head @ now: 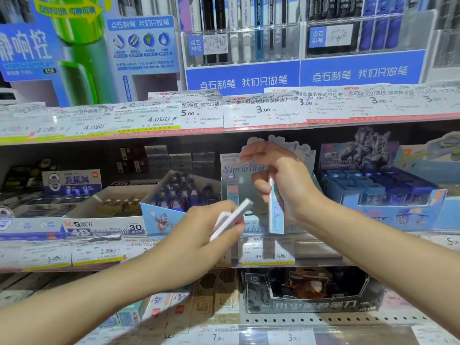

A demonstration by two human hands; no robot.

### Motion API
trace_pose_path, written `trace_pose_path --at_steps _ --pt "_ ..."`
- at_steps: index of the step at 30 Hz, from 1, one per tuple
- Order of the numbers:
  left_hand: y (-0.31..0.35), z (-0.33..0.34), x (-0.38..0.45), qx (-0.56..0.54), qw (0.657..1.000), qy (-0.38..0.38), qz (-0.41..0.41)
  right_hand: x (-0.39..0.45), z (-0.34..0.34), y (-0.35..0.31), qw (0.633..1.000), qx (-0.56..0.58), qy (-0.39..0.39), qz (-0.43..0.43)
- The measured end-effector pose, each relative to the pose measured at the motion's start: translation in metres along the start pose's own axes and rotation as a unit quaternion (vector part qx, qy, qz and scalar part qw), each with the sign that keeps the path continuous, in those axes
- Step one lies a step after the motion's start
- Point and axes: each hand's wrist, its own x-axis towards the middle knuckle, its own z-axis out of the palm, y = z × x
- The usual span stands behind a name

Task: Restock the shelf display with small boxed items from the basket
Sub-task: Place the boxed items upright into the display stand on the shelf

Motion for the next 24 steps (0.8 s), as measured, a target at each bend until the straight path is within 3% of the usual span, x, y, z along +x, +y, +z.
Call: trace_pose_path --at_steps 3,6,9,15,17,20,24 --pt "0.012 0.009 0.007 -0.221 0.971 0.015 -0.091 -0.006 0.008 -0.002 0.998 0.045 0.021 -0.037" --pt "0.020 0.016 0.012 -0.327 0.936 0.015 -0.128 -0.010 0.016 -0.001 0.995 0.054 0.037 -0.080" --pt "0.023 0.018 0.015 -0.334 0.933 0.036 -0.133 -0.010 0.019 0.001 0.994 0.044 0.023 -0.095" --pt "0.015 0.008 0.016 -0.300 0.940 0.085 -0.141 -0.009 -0.004 0.008 0.993 -0.009 -0.111 -0.048" --pt "0.009 0.004 0.016 -0.280 0.943 0.104 -0.146 -0.011 -0.012 0.011 0.985 -0.076 -0.139 -0.064" --pt "0.006 0.002 0.015 -0.269 0.945 0.107 -0.151 -0.016 -0.016 0.012 0.972 -0.161 -0.141 -0.093" --pt "0.002 -0.003 0.015 -0.232 0.958 0.090 -0.143 -0.017 -0.014 0.009 0.975 -0.150 -0.131 -0.098"
